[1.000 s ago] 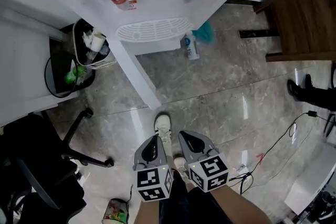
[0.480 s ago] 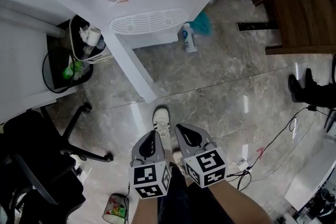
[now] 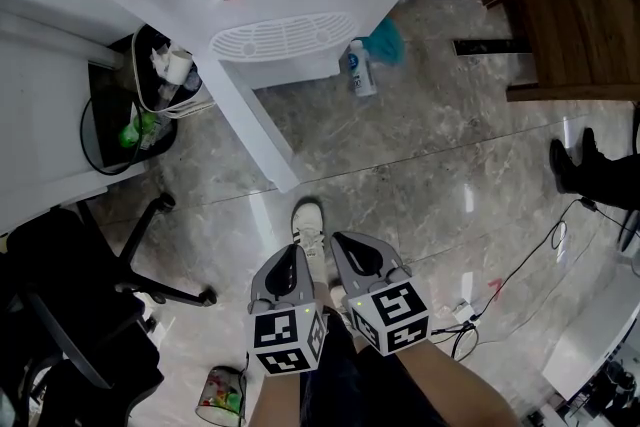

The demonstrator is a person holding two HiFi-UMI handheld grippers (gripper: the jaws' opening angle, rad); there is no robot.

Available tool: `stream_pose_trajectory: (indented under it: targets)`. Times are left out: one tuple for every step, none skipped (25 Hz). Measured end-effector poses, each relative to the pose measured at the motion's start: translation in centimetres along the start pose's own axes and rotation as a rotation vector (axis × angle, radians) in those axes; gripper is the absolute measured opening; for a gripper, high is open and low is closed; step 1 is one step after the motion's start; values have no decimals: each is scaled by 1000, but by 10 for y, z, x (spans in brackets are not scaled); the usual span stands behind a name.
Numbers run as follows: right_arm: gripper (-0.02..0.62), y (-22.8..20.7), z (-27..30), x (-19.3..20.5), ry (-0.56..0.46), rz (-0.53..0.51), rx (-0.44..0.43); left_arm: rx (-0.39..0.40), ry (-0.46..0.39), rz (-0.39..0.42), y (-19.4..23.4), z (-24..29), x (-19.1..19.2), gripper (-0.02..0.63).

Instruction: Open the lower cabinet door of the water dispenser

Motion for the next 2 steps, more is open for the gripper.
stream_pose_trajectory:
  targets:
    - [-8,0,0,0,1,0,0,2,1,-1,0,1,0,6]
    - [-8,0,1,1,2,-1,0,3,2,-3,0,1,0,6]
Point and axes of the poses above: the fingertips, and each gripper's own axes: z forward along the fingers, y to its left, x out of its underside, the point moved 7 cm from there along -z, backward along the fingers, and after that the axes turned 6 degrees about -z, right-handed, at the moved point
